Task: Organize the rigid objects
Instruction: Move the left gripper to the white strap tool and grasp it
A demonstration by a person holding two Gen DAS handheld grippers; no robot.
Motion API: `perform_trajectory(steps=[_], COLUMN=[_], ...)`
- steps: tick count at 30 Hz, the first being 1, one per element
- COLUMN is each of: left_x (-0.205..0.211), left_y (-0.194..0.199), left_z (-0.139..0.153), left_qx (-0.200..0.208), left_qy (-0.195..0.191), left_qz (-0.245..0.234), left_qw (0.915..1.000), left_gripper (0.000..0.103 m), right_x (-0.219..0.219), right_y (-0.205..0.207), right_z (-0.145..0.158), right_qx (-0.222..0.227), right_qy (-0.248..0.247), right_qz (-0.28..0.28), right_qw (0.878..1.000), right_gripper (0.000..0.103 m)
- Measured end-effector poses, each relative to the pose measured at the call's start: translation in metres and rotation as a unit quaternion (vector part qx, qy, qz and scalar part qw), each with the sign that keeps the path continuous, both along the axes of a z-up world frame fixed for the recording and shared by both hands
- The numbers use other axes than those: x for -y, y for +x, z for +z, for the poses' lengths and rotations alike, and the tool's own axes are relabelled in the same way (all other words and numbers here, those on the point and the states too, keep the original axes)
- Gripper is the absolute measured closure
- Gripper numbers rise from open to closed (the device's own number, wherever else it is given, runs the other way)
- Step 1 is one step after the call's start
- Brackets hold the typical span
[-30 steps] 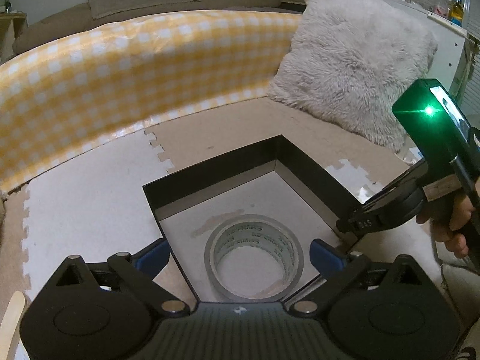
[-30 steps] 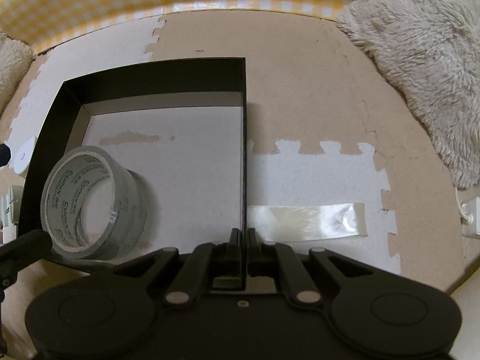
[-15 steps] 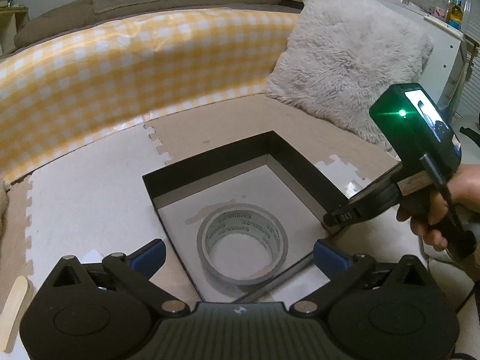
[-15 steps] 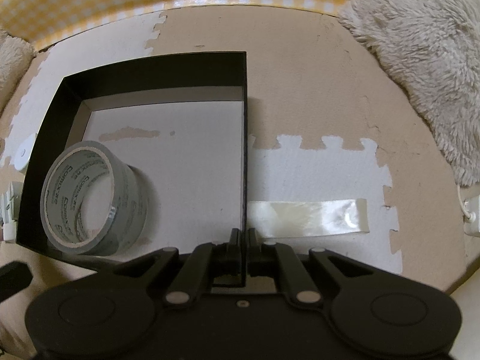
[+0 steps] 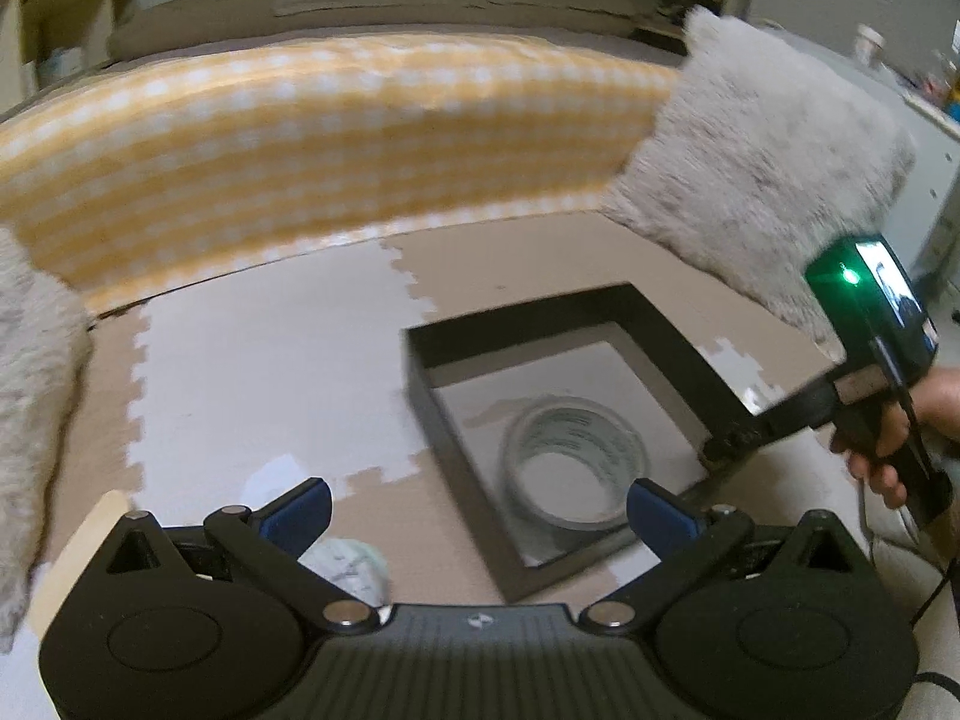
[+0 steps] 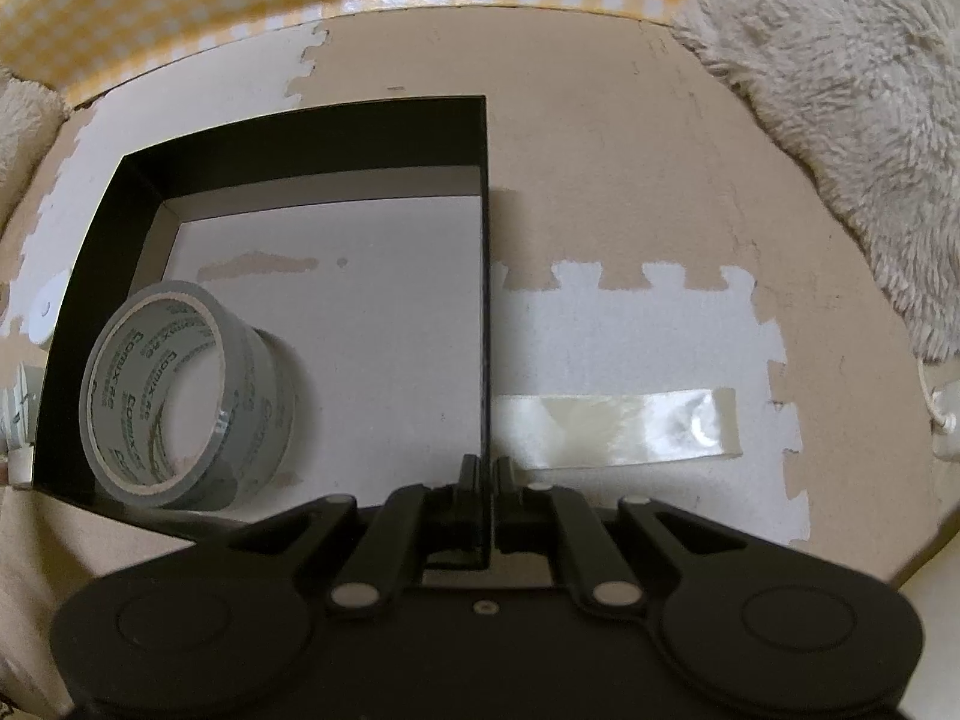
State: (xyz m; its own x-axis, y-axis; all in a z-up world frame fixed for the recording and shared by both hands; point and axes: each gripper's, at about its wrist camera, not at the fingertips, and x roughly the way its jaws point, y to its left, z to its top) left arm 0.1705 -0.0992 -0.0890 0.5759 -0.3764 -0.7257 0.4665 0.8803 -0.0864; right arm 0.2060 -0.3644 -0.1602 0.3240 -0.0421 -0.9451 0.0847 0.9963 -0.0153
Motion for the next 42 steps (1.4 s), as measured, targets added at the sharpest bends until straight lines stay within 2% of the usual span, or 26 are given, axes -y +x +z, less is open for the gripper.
perform_trajectory(steps=[5,10,14,17,20,23,26,28,30,33,36,37,42], left_x=[-0.033,-0.053,-0.066,-0.075,-0.082,-0.084,-0.085,-0.084,-0.083,-0.079,-0.079,-0.078,-0.070], left_y=[0.010,0.024,0.036,0.041,0.046,0.046,0.046,0.045,0.046,0.044,0.042,0.043,0.046], left_z=[0.006,0.003,-0.014,-0.031,-0.046,-0.059,-0.068,-0.070,-0.069,-0.066,-0.071,-0.073,-0.082], left_qx=[0.005,-0.006,-0.052,-0.091,-0.134,-0.165,-0.180,-0.180,-0.177,-0.186,-0.225,-0.230,-0.210], left_qy=[-0.005,0.015,0.009,-0.011,-0.050,-0.072,-0.065,-0.061,-0.061,-0.083,-0.131,-0.135,-0.097], left_qz=[0.059,0.100,0.118,0.143,0.169,0.198,0.229,0.237,0.239,0.246,0.258,0.264,0.285], left_qw=[0.9982,0.9948,0.9916,0.9855,0.9753,0.9636,0.9543,0.9528,0.9528,0.9476,0.9305,0.9272,0.9302], left_gripper=[0.000,0.000,0.000,0.001,0.006,0.006,0.006,0.008,0.022,0.027,0.026,0.025,0.025], right_x=[0.000,-0.003,-0.001,-0.001,-0.002,-0.002,-0.002,-0.002,-0.002,-0.002,-0.002,-0.002,-0.002], right_y=[0.001,0.002,0.003,0.005,0.005,0.005,0.005,0.005,0.005,0.004,0.005,0.005,0.005], right_z=[-0.005,-0.012,-0.012,-0.014,-0.014,-0.014,-0.014,-0.014,-0.014,-0.014,-0.014,-0.014,-0.014], right_qx=[-0.004,-0.016,-0.017,-0.020,-0.020,-0.020,-0.019,-0.019,-0.019,-0.019,-0.019,-0.020,-0.020], right_qy=[0.000,-0.007,-0.004,-0.004,-0.005,-0.005,-0.006,-0.006,-0.006,-0.006,-0.006,-0.006,-0.008], right_qz=[-0.005,0.001,-0.002,-0.002,-0.002,-0.002,-0.002,-0.002,-0.002,-0.002,-0.002,-0.001,-0.001], right_qw=[1.000,1.000,1.000,1.000,1.000,1.000,1.000,1.000,1.000,1.000,1.000,1.000,1.000], right_gripper=[0.099,0.099,0.099,0.099,0.099,0.099,0.099,0.099,0.099,0.099,0.099,0.099,0.099])
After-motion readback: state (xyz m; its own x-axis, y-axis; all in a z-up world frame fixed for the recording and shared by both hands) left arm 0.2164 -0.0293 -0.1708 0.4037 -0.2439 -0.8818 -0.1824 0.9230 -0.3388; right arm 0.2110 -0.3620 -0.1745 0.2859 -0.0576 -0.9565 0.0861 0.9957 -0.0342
